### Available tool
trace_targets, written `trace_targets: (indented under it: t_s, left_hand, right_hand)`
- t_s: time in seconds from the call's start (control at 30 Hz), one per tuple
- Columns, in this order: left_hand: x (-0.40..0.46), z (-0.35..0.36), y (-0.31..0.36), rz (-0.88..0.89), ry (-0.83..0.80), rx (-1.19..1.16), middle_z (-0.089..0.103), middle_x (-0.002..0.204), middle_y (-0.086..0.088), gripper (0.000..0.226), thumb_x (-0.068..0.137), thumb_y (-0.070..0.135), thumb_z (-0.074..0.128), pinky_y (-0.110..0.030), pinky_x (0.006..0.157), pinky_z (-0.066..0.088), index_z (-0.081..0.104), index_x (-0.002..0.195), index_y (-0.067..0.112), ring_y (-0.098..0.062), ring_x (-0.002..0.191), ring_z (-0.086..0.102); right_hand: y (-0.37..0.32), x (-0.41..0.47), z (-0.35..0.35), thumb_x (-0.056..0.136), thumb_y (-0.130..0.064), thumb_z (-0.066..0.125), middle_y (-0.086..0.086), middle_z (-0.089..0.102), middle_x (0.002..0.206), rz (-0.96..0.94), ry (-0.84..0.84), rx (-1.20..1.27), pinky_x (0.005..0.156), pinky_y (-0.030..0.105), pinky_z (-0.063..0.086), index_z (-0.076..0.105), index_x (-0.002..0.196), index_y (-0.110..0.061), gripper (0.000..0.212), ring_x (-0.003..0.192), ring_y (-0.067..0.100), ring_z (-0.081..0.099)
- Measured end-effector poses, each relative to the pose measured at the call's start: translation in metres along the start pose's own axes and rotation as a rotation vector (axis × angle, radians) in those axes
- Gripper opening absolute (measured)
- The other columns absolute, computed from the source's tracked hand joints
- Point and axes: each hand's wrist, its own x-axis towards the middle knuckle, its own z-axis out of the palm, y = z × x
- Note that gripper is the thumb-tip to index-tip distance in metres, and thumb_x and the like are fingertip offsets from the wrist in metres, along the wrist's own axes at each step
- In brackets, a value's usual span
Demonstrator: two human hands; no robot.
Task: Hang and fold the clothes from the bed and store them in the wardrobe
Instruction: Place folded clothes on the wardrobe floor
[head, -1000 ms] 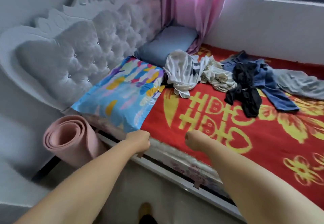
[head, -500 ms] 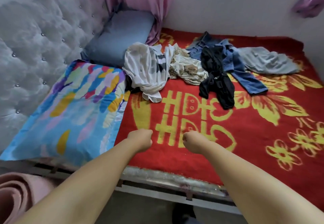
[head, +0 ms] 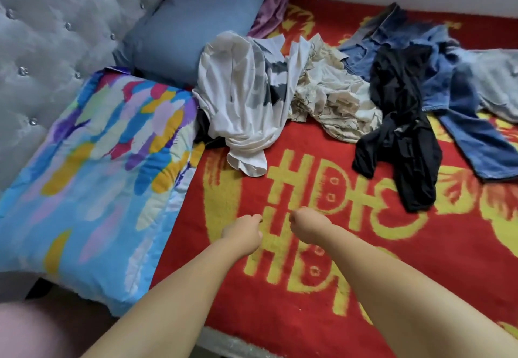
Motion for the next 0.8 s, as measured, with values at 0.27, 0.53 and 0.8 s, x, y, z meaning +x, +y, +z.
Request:
trace_targets:
  t_s: [0.27,0.53,0.8]
  left_hand:
    - [0.162,-0.006,-0.053,0.048,0.286,0.23,0.013,0.157,-0.013,0.074,0.092,0.016,0.051,-0.042,0.111,0.028,0.01,0.153,0.02,-0.029,0.146,0.013]
    - [0.265,-0.013,-0.083,0.192,0.36,0.493,0.015,0.158,-0.013,0.055,0.091,0.023,0.049,-0.049,0.115,0.013,0.032,0.143,0.017,-0.026,0.147,0.013]
    - [0.31,-0.055,-0.056,-0.065,0.232,-0.078,0.058,0.123,-0.021,0.034,0.098,0.025,0.038,-0.042,0.088,0.041,0.053,0.12,0.005,-0.04,0.114,0.053]
  right_hand:
    - [0.024,0.146,0.045,0.101,-0.03,0.034,0.008,0.017,0.159,0.01,0.231,0.056,0.119,0.052,0.014,0.032,0.146,-0.018,0.046,0.148,0.027,0.011]
    - [0.04,0.175,0.129,0.092,-0.037,0.032,0.01,0.034,0.155,-0.061,0.654,-0.025,0.118,0.049,0.004,0.037,0.147,-0.018,0.059,0.144,0.023,0.019]
    - [0.037,0.186,0.135,0.09,-0.035,0.035,0.012,0.037,0.153,-0.052,0.725,-0.03,0.118,0.049,0.004,0.034,0.145,-0.018,0.058,0.142,0.025,0.024]
